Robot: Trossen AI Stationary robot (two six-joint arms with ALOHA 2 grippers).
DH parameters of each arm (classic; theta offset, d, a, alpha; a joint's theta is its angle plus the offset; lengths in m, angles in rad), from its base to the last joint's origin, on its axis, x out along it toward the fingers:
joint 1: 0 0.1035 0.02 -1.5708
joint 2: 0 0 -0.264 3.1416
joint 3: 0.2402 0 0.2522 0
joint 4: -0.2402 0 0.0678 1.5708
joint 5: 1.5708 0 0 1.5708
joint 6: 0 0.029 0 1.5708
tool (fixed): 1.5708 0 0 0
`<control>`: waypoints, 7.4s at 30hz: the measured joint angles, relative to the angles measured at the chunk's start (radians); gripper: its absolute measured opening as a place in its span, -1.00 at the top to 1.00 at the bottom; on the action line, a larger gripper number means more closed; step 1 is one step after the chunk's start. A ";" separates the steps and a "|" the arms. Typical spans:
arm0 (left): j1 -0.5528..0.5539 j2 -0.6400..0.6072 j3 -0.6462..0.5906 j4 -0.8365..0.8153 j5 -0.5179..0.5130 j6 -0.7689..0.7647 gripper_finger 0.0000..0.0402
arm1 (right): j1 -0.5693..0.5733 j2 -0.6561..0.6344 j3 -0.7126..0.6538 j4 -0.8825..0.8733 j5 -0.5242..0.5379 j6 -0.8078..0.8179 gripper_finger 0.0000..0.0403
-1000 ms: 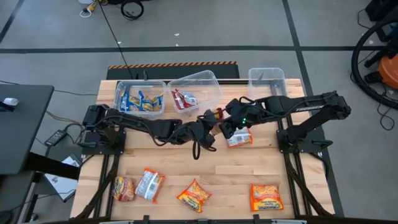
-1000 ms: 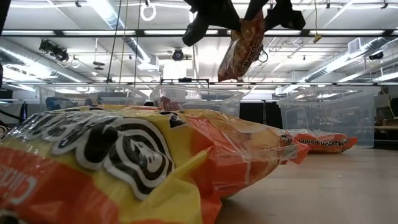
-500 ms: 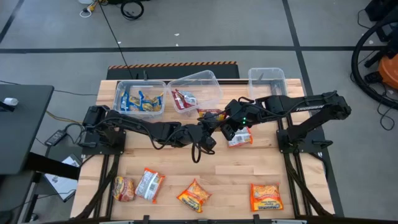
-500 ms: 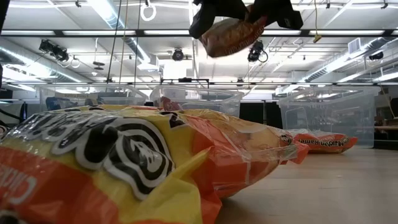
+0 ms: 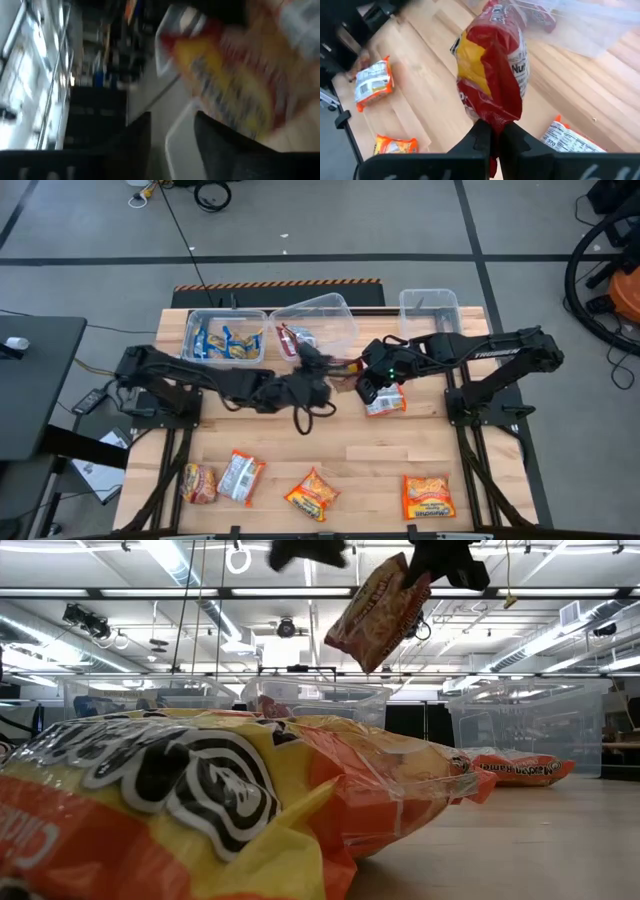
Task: Sort Maruchan noodles
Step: Put the top red noodle pack into the center transparent bin, then put the red noodle pack into the center transparent bin
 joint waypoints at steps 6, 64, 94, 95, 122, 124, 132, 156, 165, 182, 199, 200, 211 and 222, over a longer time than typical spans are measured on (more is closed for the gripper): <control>-0.042 -0.193 0.000 -0.436 -0.057 -0.505 -0.04 | -0.063 -0.009 0.056 0.065 0.036 -0.066 0.92; -0.051 -0.702 -0.002 -0.772 0.232 -1.458 0.01 | -0.537 0.787 0.635 -0.107 -0.168 -0.122 0.86; -0.506 -0.448 -0.002 -1.027 0.643 -2.004 0.06 | -0.433 0.516 0.634 -0.033 -0.010 -0.390 0.24; -0.531 -0.430 -0.002 -1.031 0.657 -2.040 0.06 | -0.421 0.492 0.634 -0.045 0.002 -0.397 0.24; -0.821 0.053 -0.002 -1.005 1.128 -2.456 -0.51 | 0.320 0.147 0.634 -0.306 0.379 -0.356 0.24; -0.821 0.076 -0.002 -1.018 1.140 -2.460 -0.51 | 0.365 0.147 0.634 -0.310 0.400 -0.353 0.24; -0.749 0.091 -0.122 -0.994 1.284 -2.373 -0.51 | 0.462 0.151 0.634 -0.309 0.451 -0.254 0.24; -0.596 0.088 -0.399 -0.701 1.292 -2.111 -0.51 | 0.475 0.155 0.554 -0.298 0.492 -0.103 0.24; -0.354 0.059 -0.130 -0.795 0.949 -1.872 -0.51 | 0.452 0.155 0.519 -0.306 0.492 -0.201 0.24; -0.698 0.048 -0.146 -0.923 0.726 -2.109 -0.50 | 0.459 0.154 0.299 -0.346 0.451 -0.274 0.24; -0.646 -0.485 -1.058 0.109 0.687 -2.509 -0.37 | 0.345 0.154 0.264 -0.167 0.379 -0.097 0.24; -0.640 -0.492 -1.096 0.164 0.691 -2.521 -0.37 | 0.341 0.154 0.264 -0.161 0.379 -0.092 0.24; -0.621 -0.557 -1.354 0.654 0.592 -2.527 -0.36 | 0.336 0.154 0.264 -0.110 0.376 -0.033 0.24; -0.589 -0.559 -1.370 0.686 0.611 -2.476 -0.13 | 0.330 0.154 0.264 -0.088 0.376 -0.021 0.24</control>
